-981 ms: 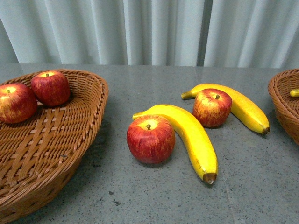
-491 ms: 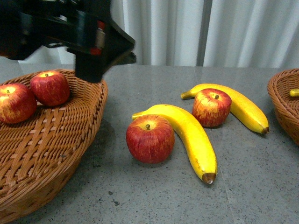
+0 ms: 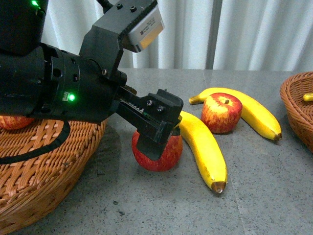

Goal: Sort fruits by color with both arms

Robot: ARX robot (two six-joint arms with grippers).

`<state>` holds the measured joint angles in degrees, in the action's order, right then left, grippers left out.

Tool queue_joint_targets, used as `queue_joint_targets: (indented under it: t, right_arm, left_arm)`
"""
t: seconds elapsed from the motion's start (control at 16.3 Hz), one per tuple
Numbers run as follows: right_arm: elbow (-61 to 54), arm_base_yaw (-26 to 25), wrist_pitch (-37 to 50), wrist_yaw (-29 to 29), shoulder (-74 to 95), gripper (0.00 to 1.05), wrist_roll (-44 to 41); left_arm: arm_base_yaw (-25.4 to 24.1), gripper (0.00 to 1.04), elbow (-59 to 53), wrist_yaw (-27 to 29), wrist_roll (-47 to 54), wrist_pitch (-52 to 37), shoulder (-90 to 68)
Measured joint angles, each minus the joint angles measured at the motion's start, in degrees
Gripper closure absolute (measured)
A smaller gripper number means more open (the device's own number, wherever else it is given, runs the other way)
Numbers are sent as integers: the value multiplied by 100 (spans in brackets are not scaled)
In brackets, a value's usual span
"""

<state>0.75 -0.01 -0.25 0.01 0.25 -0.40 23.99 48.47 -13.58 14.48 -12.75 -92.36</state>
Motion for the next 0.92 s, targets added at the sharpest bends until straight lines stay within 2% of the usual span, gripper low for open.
queue_joint_targets:
  t: [0.43, 0.86, 0.92]
  right_arm:
    - [0, 0, 0, 0, 0, 7, 0]
    - [0, 0, 0, 0, 0, 7, 0]
    - [0, 0, 0, 0, 0, 7, 0]
  left_arm:
    - [212, 7, 127, 0, 413, 282, -365]
    - [221, 7, 247, -17, 546, 387, -660]
    - [234, 11, 249, -22, 549, 380, -671]
